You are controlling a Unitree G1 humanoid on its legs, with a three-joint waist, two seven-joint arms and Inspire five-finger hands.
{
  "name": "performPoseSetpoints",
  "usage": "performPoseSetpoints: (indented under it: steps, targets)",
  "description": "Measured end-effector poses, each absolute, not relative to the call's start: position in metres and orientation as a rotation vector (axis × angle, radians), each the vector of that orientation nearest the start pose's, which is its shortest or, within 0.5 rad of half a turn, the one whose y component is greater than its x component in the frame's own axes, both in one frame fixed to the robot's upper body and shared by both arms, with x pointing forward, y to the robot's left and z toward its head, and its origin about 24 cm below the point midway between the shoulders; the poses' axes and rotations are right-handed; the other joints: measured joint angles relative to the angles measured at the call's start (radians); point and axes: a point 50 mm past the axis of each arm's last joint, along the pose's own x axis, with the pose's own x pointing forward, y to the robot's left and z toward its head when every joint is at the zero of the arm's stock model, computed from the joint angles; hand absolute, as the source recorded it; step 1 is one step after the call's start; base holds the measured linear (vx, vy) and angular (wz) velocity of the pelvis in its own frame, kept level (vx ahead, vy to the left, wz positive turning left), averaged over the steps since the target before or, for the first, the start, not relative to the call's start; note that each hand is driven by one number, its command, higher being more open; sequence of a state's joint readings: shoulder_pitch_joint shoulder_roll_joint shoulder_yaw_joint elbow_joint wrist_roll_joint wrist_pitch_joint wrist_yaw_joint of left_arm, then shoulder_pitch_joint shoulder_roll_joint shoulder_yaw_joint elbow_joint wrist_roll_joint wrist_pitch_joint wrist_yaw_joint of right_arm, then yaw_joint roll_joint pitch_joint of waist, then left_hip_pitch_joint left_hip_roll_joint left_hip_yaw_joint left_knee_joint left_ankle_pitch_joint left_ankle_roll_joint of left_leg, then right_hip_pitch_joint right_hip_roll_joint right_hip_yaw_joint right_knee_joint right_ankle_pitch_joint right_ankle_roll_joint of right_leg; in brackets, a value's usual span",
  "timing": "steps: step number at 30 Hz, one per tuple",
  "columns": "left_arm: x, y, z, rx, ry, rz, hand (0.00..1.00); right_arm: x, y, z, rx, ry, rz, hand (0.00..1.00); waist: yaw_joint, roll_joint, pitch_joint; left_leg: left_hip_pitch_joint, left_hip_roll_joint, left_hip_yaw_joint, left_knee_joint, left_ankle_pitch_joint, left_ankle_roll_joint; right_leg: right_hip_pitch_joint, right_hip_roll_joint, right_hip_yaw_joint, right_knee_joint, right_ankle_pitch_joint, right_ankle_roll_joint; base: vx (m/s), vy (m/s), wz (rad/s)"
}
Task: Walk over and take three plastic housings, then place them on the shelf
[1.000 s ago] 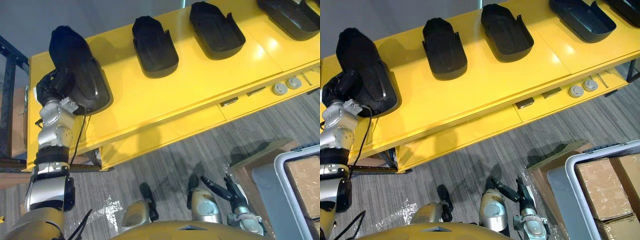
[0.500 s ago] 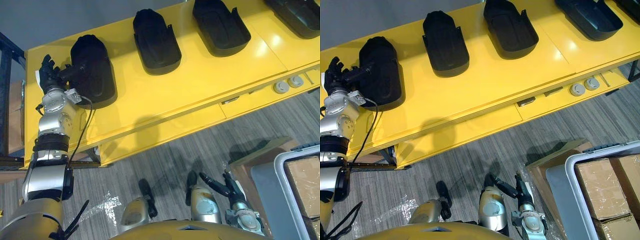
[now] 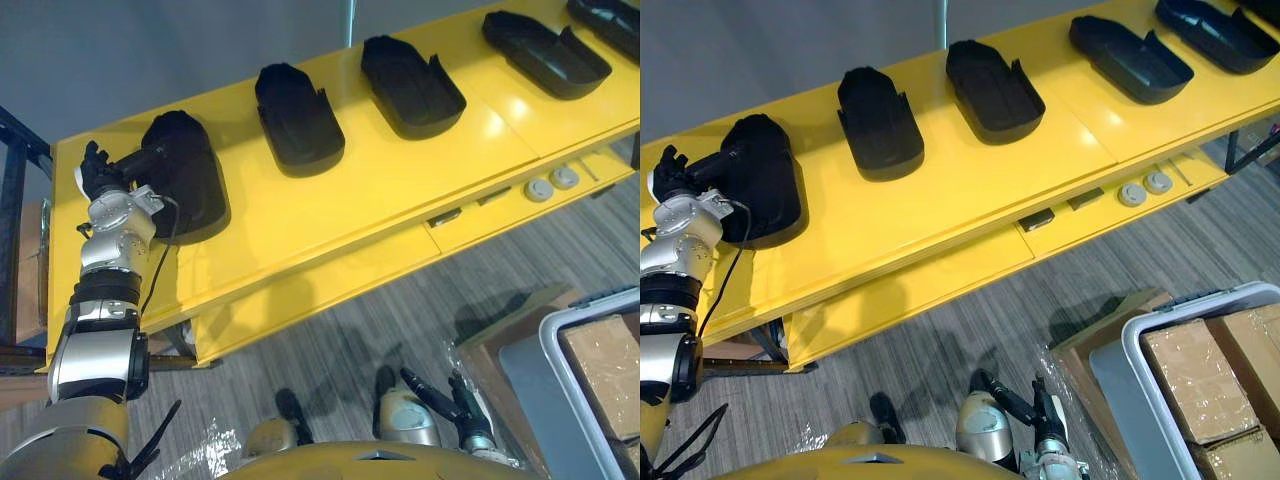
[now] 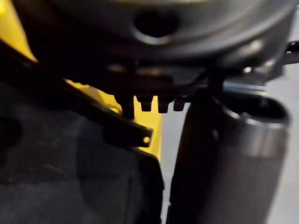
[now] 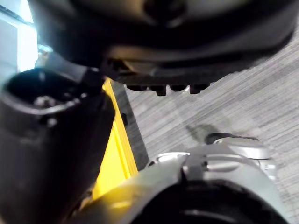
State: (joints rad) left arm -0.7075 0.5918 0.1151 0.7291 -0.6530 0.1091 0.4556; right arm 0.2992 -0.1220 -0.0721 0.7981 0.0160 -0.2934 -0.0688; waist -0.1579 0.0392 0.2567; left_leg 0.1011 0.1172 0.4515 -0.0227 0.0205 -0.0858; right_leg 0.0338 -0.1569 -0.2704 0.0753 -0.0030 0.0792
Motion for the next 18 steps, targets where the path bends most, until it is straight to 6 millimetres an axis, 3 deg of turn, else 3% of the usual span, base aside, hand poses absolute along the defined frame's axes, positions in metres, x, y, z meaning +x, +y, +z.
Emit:
performPoseSetpoints:
  steps: [7,13,16,18]
  targets:
    - [0.355,0.288,0.176,-0.266,-0.187,0.575,1.0,0.087,-0.215,-0.13,-0.117,0.733,-0.26,1.0,0.021,-0.001,-0.074,0.018,-0.007,0.01,-0.029,0.0,0.0,0.022,0.003,-0.003,-0.03,0.01,0.0,0.01,0.011,0.0]
    - [0.351,0.279,0.195,-0.212,-0.307,0.601,1.0,0.083,-0.216,-0.13,-0.119,0.735,-0.265,1.0,0.02,0.004,-0.107,0.035,-0.015,0.013,-0.056,0.01,0.008,0.045,0.005,-0.001,-0.063,0.03,0.005,-0.03,0.013,0.0]
    - [0.337,0.27,0.21,-0.184,-0.426,0.551,1.0,0.079,-0.217,-0.131,-0.121,0.749,-0.266,1.0,0.023,0.004,-0.109,0.045,-0.023,0.013,-0.065,0.013,0.012,0.052,0.0,0.0,-0.064,0.033,0.007,-0.01,0.029,-0.01]
    - [0.323,0.263,0.21,-0.15,-0.49,0.497,1.0,0.073,-0.217,-0.133,-0.119,0.771,-0.269,1.0,0.028,0.005,-0.124,0.045,-0.024,0.013,-0.066,0.012,0.012,0.055,-0.001,0.0,-0.067,0.034,0.008,0.0,0.019,0.0]
